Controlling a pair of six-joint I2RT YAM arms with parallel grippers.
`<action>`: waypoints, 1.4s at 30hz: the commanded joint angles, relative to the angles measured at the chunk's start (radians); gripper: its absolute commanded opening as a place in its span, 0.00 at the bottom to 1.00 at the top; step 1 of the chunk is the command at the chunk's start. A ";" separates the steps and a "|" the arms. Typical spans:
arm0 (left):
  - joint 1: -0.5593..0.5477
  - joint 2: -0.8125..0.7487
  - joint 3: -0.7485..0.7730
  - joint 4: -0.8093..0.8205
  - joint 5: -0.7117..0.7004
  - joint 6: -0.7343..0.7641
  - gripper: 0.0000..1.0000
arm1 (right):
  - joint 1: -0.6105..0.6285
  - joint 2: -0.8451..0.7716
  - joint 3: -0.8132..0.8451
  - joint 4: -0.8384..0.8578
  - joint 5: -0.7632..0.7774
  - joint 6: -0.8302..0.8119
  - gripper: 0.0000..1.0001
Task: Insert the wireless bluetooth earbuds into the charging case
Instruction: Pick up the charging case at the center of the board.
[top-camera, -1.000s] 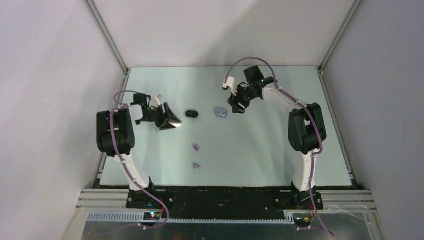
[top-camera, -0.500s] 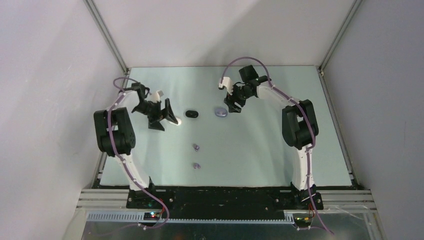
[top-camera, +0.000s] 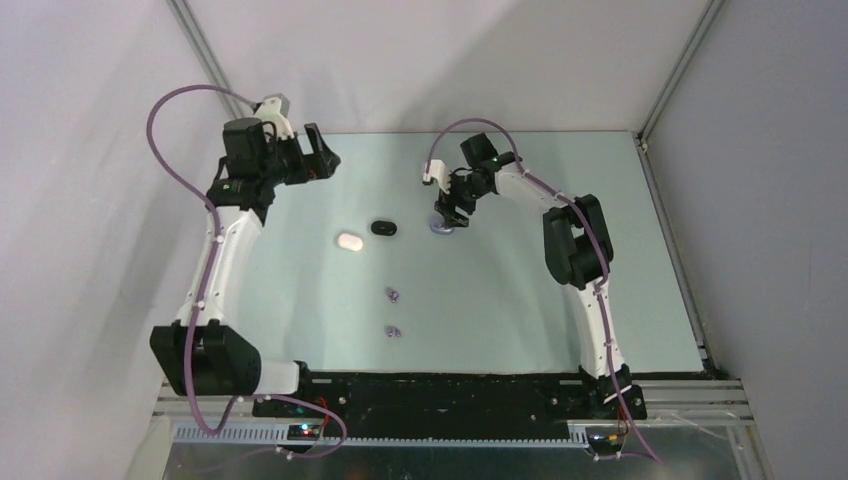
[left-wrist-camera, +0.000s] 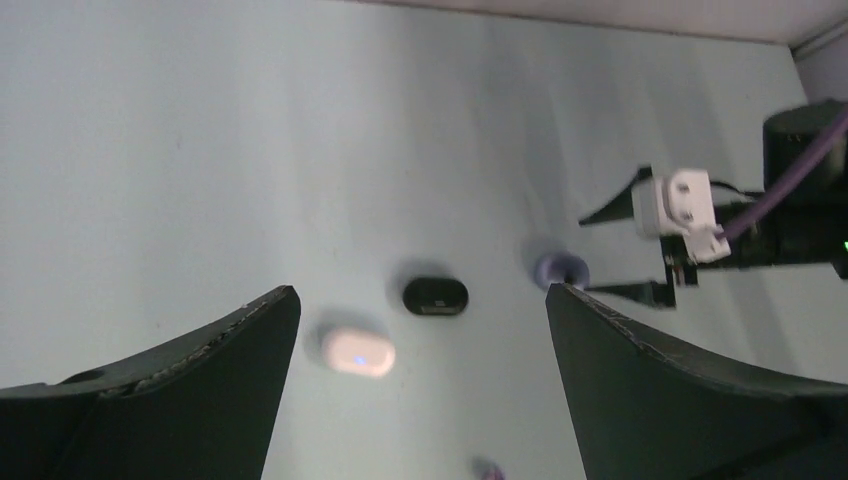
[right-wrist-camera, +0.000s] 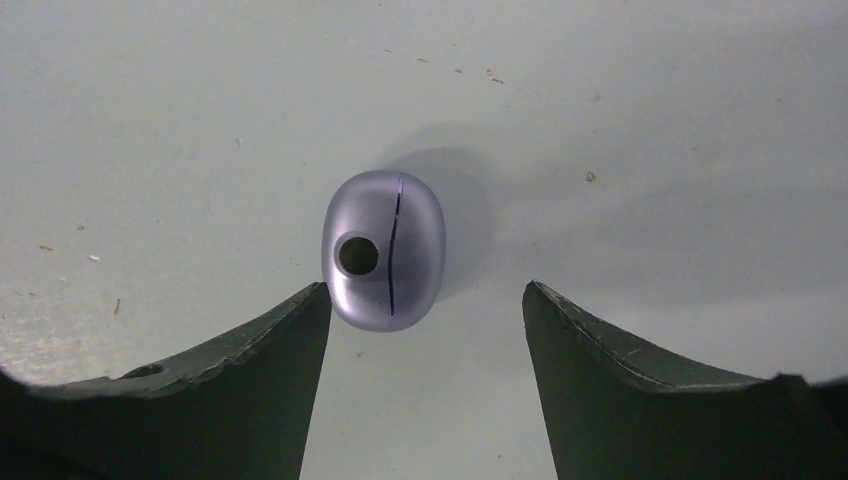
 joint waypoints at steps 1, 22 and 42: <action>0.005 0.045 -0.051 0.131 -0.020 0.006 1.00 | 0.010 0.024 0.051 -0.013 -0.054 -0.038 0.75; -0.047 0.214 0.055 0.010 0.089 0.025 0.83 | 0.036 0.093 0.066 -0.050 0.028 -0.064 0.50; -0.187 0.387 0.304 0.109 0.595 0.076 0.72 | 0.060 -0.524 -0.334 0.550 -0.007 0.083 0.37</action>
